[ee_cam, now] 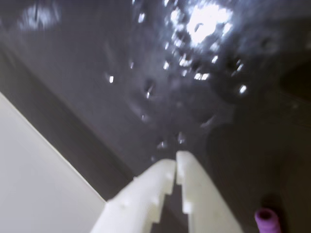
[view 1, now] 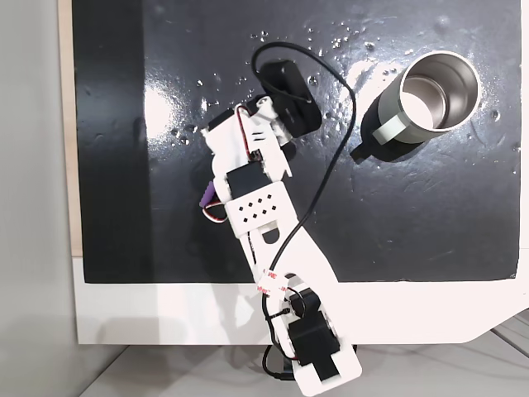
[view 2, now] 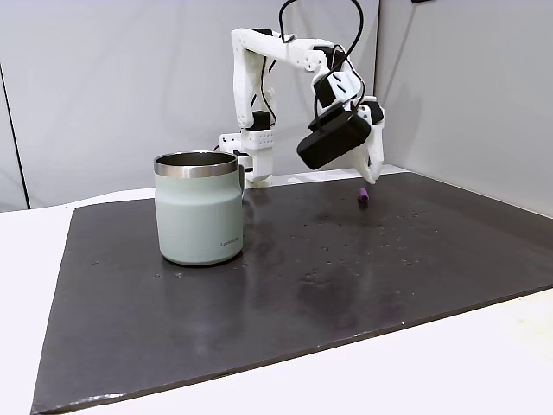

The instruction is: Grasp a pengrip and put it in the cup.

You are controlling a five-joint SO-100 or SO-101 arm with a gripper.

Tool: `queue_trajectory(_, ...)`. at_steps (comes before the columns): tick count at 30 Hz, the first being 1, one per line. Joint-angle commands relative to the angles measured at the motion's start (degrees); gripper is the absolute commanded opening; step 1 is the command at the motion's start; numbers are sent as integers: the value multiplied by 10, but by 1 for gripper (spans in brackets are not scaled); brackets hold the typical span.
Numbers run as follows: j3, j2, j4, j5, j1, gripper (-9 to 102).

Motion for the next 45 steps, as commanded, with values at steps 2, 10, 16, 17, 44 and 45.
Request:
queue_trajectory(2,-40,11,17,-39,-47,1)
queue_trajectory(10,-32,35,56,-65,-113,3)
queue_trajectory(16,-13,58,119,-75,-127,8)
queue_trajectory(17,-8,63,130,-83,-130,8)
queue_trajectory(44,69,0,156,-190,-177,24)
queue_trajectory(45,68,-3,151,-190,-172,24)
